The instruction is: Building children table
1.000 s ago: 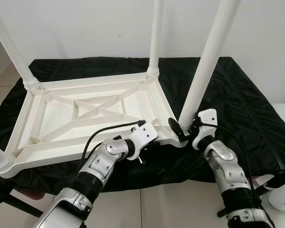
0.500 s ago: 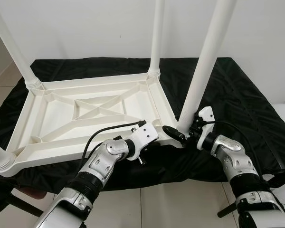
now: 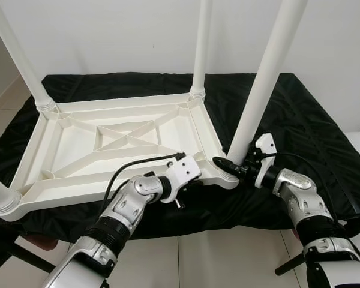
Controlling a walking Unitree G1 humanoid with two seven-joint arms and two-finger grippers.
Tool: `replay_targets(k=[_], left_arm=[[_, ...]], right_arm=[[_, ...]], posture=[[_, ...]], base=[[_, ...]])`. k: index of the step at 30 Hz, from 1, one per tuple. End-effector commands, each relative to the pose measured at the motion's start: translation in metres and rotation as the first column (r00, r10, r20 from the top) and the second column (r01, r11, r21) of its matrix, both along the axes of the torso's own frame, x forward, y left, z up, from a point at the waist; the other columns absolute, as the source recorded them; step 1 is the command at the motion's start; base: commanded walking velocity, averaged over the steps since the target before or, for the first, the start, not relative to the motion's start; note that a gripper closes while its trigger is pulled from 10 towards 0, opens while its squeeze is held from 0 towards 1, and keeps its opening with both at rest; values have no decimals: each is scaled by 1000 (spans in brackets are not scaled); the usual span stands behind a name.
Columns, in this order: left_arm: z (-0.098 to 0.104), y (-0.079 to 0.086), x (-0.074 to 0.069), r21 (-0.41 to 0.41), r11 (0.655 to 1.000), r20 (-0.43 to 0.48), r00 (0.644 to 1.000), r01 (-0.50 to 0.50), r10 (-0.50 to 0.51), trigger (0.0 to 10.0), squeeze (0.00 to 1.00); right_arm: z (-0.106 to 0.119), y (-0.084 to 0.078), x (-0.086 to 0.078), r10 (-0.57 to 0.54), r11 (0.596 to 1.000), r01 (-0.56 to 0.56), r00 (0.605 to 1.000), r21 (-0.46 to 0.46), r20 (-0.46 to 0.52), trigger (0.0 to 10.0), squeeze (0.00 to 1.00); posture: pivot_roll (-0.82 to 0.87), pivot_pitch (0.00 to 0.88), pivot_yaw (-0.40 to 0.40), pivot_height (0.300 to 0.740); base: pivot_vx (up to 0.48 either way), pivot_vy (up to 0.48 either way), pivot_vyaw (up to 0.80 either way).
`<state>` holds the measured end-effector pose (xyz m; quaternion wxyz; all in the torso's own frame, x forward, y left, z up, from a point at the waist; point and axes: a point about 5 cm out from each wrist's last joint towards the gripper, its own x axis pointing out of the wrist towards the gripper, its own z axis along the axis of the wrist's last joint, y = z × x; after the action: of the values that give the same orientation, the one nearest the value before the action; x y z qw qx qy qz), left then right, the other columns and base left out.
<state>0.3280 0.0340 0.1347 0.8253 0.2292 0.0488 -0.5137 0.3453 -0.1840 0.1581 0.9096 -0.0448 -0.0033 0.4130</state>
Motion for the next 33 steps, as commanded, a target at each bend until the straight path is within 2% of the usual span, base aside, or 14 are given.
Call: replay_targets(k=[1, 4, 6, 10, 11, 15, 21, 23, 25, 28, 29, 30, 31, 33], left_arm=[[-5, -3, -5, 27, 997, -38, 997, 72, -71, 10000, 0], [-6, -4, -5, 26, 997, -39, 997, 72, -71, 10000, 0], [-6, -4, -5, 26, 997, -39, 997, 72, -71, 10000, 0], [-6, -3, -6, 27, 997, -41, 997, 72, -70, 10000, 0], [-6, -3, -6, 28, 997, -41, 997, 70, -69, 10000, 0], [-7, -3, -5, 28, 997, -42, 997, 69, -68, 10000, 0], [-6, -4, -5, 28, 997, -40, 997, 68, -67, 10000, 0], [-6, -4, -5, 28, 997, -40, 997, 67, -66, 10000, 0], [-6, -4, -5, 28, 997, -40, 997, 67, -66, 10000, 0], [-6, -4, -5, 29, 997, -39, 997, 69, -68, 10000, 0], [-6, -4, -5, 29, 997, -39, 997, 69, -68, 10000, 0], [-6, -4, -5, 29, 997, -40, 997, 70, -69, 10000, 0], [-6, -4, -5, 29, 997, -40, 997, 70, -69, 10000, 0], [-6, -4, -5, 32, 997, -40, 997, 71, -69, 10000, 0]], right_arm=[[-1, 3, -2, 0, 996, 1, 1000, 86, -14, 0, 0], [-6, 7, -3, -92, 990, 92, 996, 103, 0, 0, 0], [-6, 8, -4, -99, 990, 98, 995, 104, 3, 0, 0], [-7, 13, -3, -193, 971, 189, 981, 145, 12, 0, 0], [-10, 15, -1, -237, 965, 235, 972, 119, 6, 0, 0], [-11, 17, 0, -291, 949, 288, 957, 124, 2, 0, 0], [-8, 28, 1, -390, 911, 385, 921, 151, 3, 0, 0], [-7, 37, 3, -459, 873, 455, 888, 179, -20, 0, 0], [-7, 37, 3, -459, 873, 455, 888, 179, -20, 0, 0], [-3, 50, 3, -607, 784, 595, 795, 177, 16, 0, 0], [-3, 50, 3, -607, 784, 595, 795, 177, 16, 0, 0], [-3, 52, 3, -645, 754, 631, 764, 180, 23, 0, 0], [-3, 52, 3, -645, 754, 631, 764, 180, 23, 0, 0], [-2, 59, 1, -708, 698, 694, 706, 177, 24, 0, 0]], posture=[[-113, 80, 59, 740], [-114, 85, 57, 740], [-114, 85, 57, 740], [-113, 87, 56, 740], [-113, 87, 56, 740], [-113, 86, 55, 740], [-114, 86, 57, 740], [-114, 86, 57, 740], [-114, 86, 57, 740], [-111, 84, 60, 740], [-111, 84, 60, 740], [-111, 84, 60, 740], [-111, 84, 60, 740], [-110, 81, 61, 740]], base=[[0, 0, 0], [0, 0, 0], [0, 0, 0], [0, 0, 0], [0, 0, 0], [0, 0, 0], [0, 0, 0], [0, 0, 0], [0, 0, 0], [0, 0, 0], [0, 0, 0], [0, 0, 0], [0, 0, 0], [0, 0, 0]])
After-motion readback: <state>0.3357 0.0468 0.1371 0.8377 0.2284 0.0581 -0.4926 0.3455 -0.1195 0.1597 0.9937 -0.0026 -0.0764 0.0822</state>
